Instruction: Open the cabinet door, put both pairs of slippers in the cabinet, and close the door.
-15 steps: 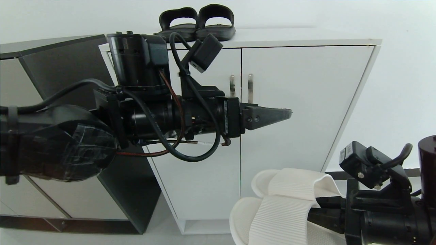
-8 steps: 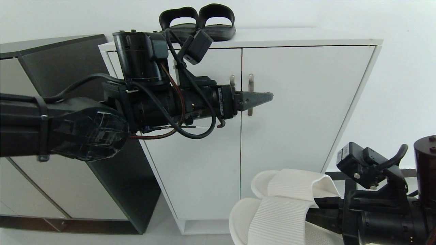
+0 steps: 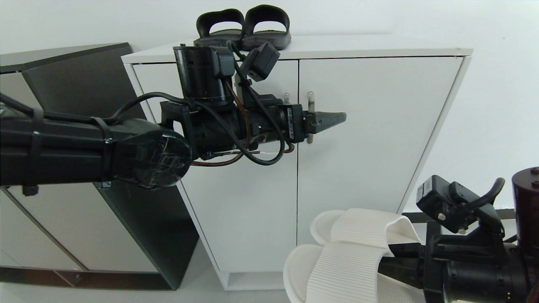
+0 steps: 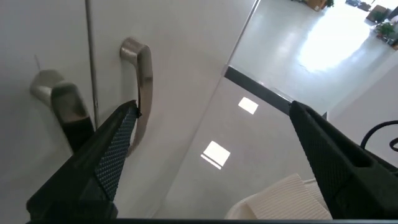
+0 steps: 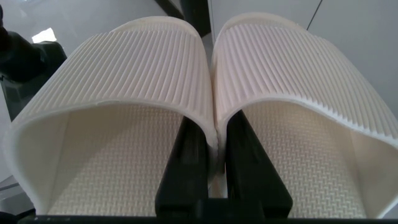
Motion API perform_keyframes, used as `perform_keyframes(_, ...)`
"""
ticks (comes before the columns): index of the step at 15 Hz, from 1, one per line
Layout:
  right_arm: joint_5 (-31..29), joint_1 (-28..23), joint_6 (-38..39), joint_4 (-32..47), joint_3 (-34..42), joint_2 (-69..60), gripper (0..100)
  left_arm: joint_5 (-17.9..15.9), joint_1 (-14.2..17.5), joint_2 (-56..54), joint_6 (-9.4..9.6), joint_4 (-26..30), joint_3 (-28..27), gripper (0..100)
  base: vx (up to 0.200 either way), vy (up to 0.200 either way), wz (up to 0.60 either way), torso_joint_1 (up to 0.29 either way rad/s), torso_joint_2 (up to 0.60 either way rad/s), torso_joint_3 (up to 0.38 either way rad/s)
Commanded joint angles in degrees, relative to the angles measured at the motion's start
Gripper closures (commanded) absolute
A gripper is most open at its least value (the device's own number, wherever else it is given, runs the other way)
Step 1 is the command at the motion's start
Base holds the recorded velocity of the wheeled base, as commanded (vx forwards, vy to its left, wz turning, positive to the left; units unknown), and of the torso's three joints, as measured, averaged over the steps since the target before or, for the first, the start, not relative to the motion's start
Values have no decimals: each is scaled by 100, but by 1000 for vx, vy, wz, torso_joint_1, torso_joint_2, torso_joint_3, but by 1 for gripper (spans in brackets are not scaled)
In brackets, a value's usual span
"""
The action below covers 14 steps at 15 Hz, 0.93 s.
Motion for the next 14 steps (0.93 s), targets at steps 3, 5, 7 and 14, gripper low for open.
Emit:
perform_keyframes(3, 2, 3, 1, -6, 4, 2, 100, 124, 13, 267, -2, -4, -112, 0, 0, 0, 0, 0, 0, 0)
perform_keyframes(5, 2, 3, 1, 3, 4, 2, 100, 142, 13, 275, -2, -12, -103, 100, 0, 0, 0, 0, 0, 0)
perform_keyframes(7, 10, 3, -61, 12, 22, 2, 100, 142, 5, 214, -2, -4, -59, 100, 0, 0, 0, 0, 0, 0)
perform_keyframes(14, 441, 3, -359, 29, 224, -130, 100, 98, -233, -533, 7, -223, 978, 100, 0, 0, 0, 0, 0, 0)
